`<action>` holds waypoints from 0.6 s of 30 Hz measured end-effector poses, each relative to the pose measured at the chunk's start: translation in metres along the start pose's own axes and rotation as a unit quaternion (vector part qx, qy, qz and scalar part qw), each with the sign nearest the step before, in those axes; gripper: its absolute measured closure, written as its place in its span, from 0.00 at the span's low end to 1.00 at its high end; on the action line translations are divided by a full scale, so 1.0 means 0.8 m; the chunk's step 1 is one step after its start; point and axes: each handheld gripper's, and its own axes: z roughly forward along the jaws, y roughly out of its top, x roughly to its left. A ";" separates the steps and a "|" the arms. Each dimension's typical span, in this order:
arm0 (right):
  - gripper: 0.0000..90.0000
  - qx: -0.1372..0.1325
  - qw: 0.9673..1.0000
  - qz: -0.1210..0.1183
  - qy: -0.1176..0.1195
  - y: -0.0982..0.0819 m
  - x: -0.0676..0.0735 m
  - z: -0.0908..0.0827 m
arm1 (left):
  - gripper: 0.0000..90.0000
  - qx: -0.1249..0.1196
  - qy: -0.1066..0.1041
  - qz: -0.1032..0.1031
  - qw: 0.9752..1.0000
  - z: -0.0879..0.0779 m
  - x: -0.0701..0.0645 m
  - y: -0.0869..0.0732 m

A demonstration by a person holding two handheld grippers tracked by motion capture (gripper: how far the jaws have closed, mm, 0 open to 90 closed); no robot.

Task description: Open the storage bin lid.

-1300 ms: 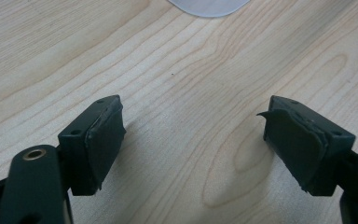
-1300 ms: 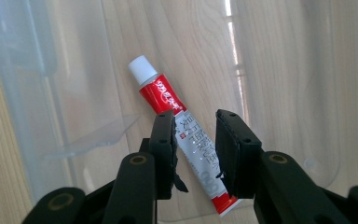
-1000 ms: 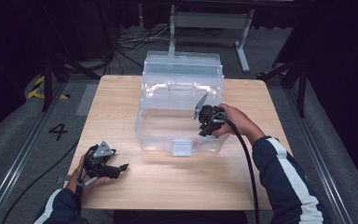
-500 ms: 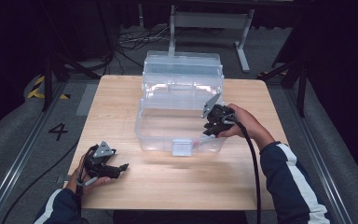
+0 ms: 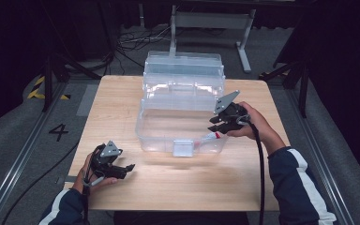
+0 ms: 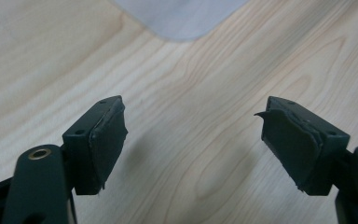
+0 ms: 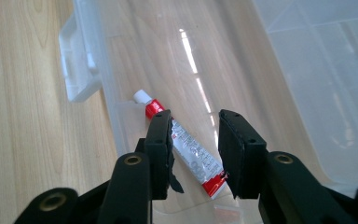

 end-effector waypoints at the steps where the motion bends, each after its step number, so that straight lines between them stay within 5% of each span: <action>1: 0.72 -0.006 1.000 0.001 -0.004 -0.001 -0.001 -0.003 | 0.25 -0.004 0.001 0.005 1.000 -0.002 -0.001 0.004; 18: 0.64 -0.071 0.996 0.020 -0.052 -0.004 -0.009 -0.034 | 0.25 -0.054 0.003 0.059 0.997 -0.033 -0.029 0.069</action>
